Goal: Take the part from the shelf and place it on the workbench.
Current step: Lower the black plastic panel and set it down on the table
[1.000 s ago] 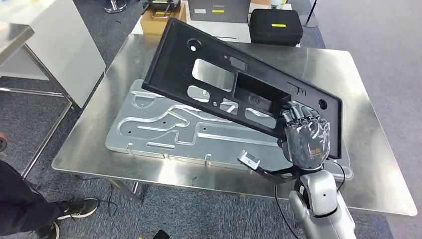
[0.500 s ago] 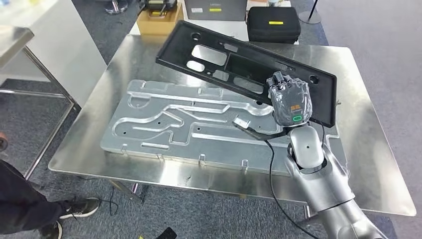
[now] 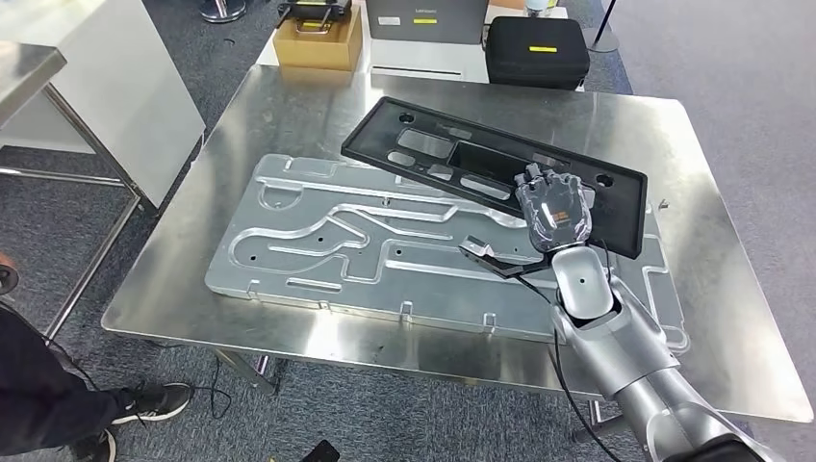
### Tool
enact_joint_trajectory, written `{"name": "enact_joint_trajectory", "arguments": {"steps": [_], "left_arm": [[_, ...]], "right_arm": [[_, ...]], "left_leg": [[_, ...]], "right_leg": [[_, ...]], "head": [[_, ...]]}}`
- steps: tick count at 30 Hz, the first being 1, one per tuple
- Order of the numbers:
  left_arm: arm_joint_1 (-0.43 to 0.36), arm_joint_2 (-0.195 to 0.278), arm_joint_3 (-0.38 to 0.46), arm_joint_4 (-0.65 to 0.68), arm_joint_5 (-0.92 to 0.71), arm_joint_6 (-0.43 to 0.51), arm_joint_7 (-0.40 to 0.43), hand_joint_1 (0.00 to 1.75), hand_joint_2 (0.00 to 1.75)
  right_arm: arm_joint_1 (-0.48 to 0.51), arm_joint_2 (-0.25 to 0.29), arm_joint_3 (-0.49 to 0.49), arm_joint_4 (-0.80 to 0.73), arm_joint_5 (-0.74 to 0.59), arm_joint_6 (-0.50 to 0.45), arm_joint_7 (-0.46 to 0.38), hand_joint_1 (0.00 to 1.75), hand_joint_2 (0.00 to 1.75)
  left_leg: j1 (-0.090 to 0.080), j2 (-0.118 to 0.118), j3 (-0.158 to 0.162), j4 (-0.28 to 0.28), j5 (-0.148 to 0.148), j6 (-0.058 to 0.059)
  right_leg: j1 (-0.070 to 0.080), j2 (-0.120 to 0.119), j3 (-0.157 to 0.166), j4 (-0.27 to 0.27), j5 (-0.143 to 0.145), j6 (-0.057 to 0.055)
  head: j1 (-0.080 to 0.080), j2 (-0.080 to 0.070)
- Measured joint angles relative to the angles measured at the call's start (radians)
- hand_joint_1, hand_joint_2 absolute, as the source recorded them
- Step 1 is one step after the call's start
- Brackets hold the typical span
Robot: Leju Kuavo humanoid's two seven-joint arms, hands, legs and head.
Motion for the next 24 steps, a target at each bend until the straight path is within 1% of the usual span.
{"name": "enact_joint_trajectory", "arguments": {"steps": [1, 3, 4, 5, 6, 7, 8, 9, 10, 11, 12, 13, 14, 15, 16, 17, 18, 19, 20, 21, 22, 23, 24], "left_arm": [[0.000, 0.000, 0.000, 0.000, 0.001, 0.000, -0.002, 0.00, 0.00], [0.001, -0.001, 0.000, 0.000, 0.007, 0.002, -0.005, 0.00, 0.00], [0.002, -0.001, 0.000, 0.000, 0.012, 0.004, -0.007, 0.00, 0.00], [0.005, -0.001, 0.000, 0.000, 0.016, 0.006, -0.008, 0.00, 0.00], [0.007, -0.001, 0.000, 0.000, 0.019, 0.009, -0.009, 0.00, 0.00], [0.010, -0.001, 0.000, 0.000, 0.021, 0.011, -0.010, 0.00, 0.00], [0.011, -0.002, 0.000, 0.000, 0.022, 0.012, -0.011, 0.00, 0.00], [0.012, -0.002, 0.000, 0.000, 0.022, 0.013, -0.012, 0.00, 0.00], [0.013, -0.002, 0.000, 0.000, 0.022, 0.013, -0.013, 0.00, 0.00], [0.013, -0.002, 0.000, 0.000, 0.023, 0.013, -0.013, 0.00, 0.00], [0.014, -0.002, 0.000, 0.000, 0.023, 0.013, -0.013, 0.00, 0.00], [0.014, -0.002, 0.000, 0.000, 0.024, 0.013, -0.013, 0.00, 0.00], [0.014, -0.002, 0.001, 0.000, 0.027, 0.014, -0.014, 0.00, 0.00], [0.014, -0.002, 0.001, 0.000, 0.030, 0.015, -0.015, 0.00, 0.00], [0.014, -0.002, 0.001, 0.000, 0.033, 0.015, -0.017, 0.00, 0.00], [0.015, -0.002, 0.001, 0.000, 0.036, 0.016, -0.019, 0.00, 0.00], [0.016, -0.002, 0.001, 0.000, 0.038, 0.016, -0.020, 0.00, 0.00], [0.018, -0.001, 0.001, 0.000, 0.041, 0.017, -0.021, 0.00, 0.00], [0.019, -0.001, 0.001, 0.000, 0.043, 0.018, -0.022, 0.00, 0.00], [0.020, -0.001, 0.001, 0.000, 0.045, 0.019, -0.022, 0.00, 0.00], [0.020, -0.001, 0.001, 0.000, 0.047, 0.020, -0.023, 0.00, 0.00], [0.020, -0.001, 0.001, 0.000, 0.049, 0.020, -0.023, 0.00, 0.00], [0.019, 0.000, 0.001, 0.000, 0.050, 0.022, -0.023, 0.00, 0.00]], "right_arm": [[0.001, -0.004, 0.001, 0.004, 0.000, -0.001, -0.005, 1.71, 1.75], [0.015, -0.017, 0.001, 0.010, -0.002, -0.008, -0.018, 1.71, 1.75], [0.029, -0.028, 0.001, 0.011, -0.002, -0.014, -0.025, 1.71, 1.75], [0.047, -0.039, 0.000, 0.011, -0.003, -0.022, -0.030, 1.71, 1.75], [0.065, -0.052, -0.002, 0.010, -0.003, -0.030, -0.034, 1.71, 1.75], [0.083, -0.064, -0.005, 0.007, -0.004, -0.037, -0.037, 1.71, 1.75], [0.098, -0.075, -0.008, 0.005, -0.004, -0.044, -0.038, 1.71, 1.75], [0.108, -0.083, -0.011, 0.001, -0.004, -0.049, -0.039, 1.70, 1.75], [0.116, -0.089, -0.012, -0.002, -0.004, -0.052, -0.040, 1.64, 1.75], [0.122, -0.094, -0.014, -0.005, -0.004, -0.054, -0.040, 1.50, 1.75], [0.129, -0.098, -0.015, -0.009, -0.004, -0.054, -0.041, 1.27, 1.75], [0.137, -0.102, -0.017, -0.014, -0.004, -0.053, -0.041, 0.89, 1.75], [0.146, -0.105, -0.020, -0.021, -0.004, -0.052, -0.042, 0.53, 1.75], [0.156, -0.108, -0.024, -0.029, -0.003, -0.050, -0.044, 0.24, 1.75], [0.167, -0.110, -0.029, -0.037, -0.002, -0.049, -0.045, 0.04, 1.75], [0.178, -0.112, -0.034, -0.045, -0.001, -0.049, -0.045, 0.00, 1.75], [0.191, -0.115, -0.037, -0.053, -0.001, -0.048, -0.045, 0.00, 1.75], [0.206, -0.119, -0.040, -0.060, 0.000, -0.047, -0.045, 0.00, 1.75], [0.221, -0.123, -0.042, -0.067, 0.000, -0.045, -0.045, 0.00, 1.75], [0.235, -0.126, -0.045, -0.075, 0.000, -0.043, -0.045, 0.00, 1.31], [0.246, -0.129, -0.049, -0.083, 0.000, -0.041, -0.045, 0.00, 0.87], [0.253, -0.133, -0.054, -0.092, 0.000, -0.039, -0.045, 0.00, 0.44], [0.260, -0.138, -0.058, -0.099, 0.000, -0.038, -0.045, 0.00, 0.00]], "left_leg": [[0.001, 0.001, 0.002, -0.003, 0.001, 0.005], [-0.001, 0.002, 0.003, -0.003, -0.001, 0.011], [-0.002, 0.001, 0.003, -0.002, -0.002, 0.013], [-0.002, -0.002, 0.004, -0.001, -0.003, 0.015], [-0.002, -0.005, 0.006, 0.000, -0.005, 0.015], [-0.002, -0.008, 0.008, 0.002, -0.007, 0.014], [-0.004, -0.010, 0.009, 0.004, -0.010, 0.012], [-0.006, -0.011, 0.008, 0.006, -0.012, 0.009], [-0.007, -0.010, 0.007, 0.007, -0.013, 0.005], [-0.008, -0.009, 0.006, 0.007, -0.013, 0.001], [-0.008, -0.007, 0.007, 0.006, -0.013, -0.004], [-0.008, -0.006, 0.007, 0.006, -0.015, -0.009], [-0.008, -0.005, 0.005, 0.014, -0.024, -0.014], [-0.008, -0.003, -0.005, 0.037, -0.041, -0.019], [-0.007, -0.002, -0.023, 0.080, -0.067, -0.024], [-0.006, -0.001, -0.049, 0.141, -0.099, -0.028], [-0.004, 0.000, -0.080, 0.208, -0.127, -0.032], [-0.002, 0.000, -0.104, 0.260, -0.143, -0.034], [0.000, 0.001, -0.113, 0.280, -0.141, -0.036], [0.001, 0.001, -0.104, 0.262, -0.121, -0.036], [0.002, 0.001, -0.076, 0.207, -0.088, -0.035], [0.002, 0.001, -0.040, 0.135, -0.058, -0.031], [0.001, 0.001, -0.009, 0.072, -0.038, -0.027]], "right_leg": [[-0.001, 0.000, -0.023, 0.048, -0.027, 0.003], [-0.001, 0.000, -0.085, 0.176, -0.081, 0.008], [-0.001, 0.000, -0.108, 0.221, -0.091, 0.010], [-0.001, 0.000, -0.115, 0.229, -0.081, 0.009], [-0.001, 0.000, -0.102, 0.199, -0.054, 0.007], [-0.001, -0.001, -0.074, 0.136, -0.017, 0.004], [0.002, -0.001, -0.041, 0.069, 0.013, -0.001], [0.005, -0.001, -0.015, 0.012, 0.033, -0.006], [0.008, -0.001, 0.000, -0.023, 0.041, -0.010], [0.011, 0.000, 0.005, -0.033, 0.038, -0.013], [0.013, 0.001, 0.005, -0.037, 0.039, -0.015], [0.010, 0.001, 0.007, -0.040, 0.041, -0.019], [0.007, 0.001, 0.010, -0.044, 0.043, -0.024], [0.003, 0.000, 0.013, -0.049, 0.044, -0.030], [0.000, -0.002, 0.016, -0.053, 0.045, -0.035], [0.001, -0.003, 0.017, -0.053, 0.045, -0.038], [0.001, -0.003, 0.017, -0.052, 0.044, -0.040], [0.001, -0.004, 0.017, -0.051, 0.044, -0.041], [0.002, -0.003, 0.017, -0.050, 0.043, -0.041], [0.001, -0.003, 0.017, -0.048, 0.042, -0.040], [0.001, -0.001, 0.018, -0.046, 0.040, -0.039], [0.001, 0.000, 0.019, -0.044, 0.038, -0.037], [0.003, 0.001, 0.019, -0.041, 0.037, -0.034]], "head": [[0.001, 0.000], [0.001, 0.000], [0.001, 0.000], [0.001, 0.000], [0.001, 0.000], [0.001, 0.000], [0.001, 0.000], [0.001, 0.000], [0.001, 0.000], [0.001, 0.000], [0.001, 0.000], [0.001, 0.000], [0.000, 0.000], [0.000, 0.000], [0.000, 0.000], [-0.001, 0.000], [-0.001, 0.000], [-0.001, 0.000], [-0.001, 0.000], [-0.001, 0.000], [-0.001, 0.000], [-0.001, 0.000], [-0.001, 0.000]]}}
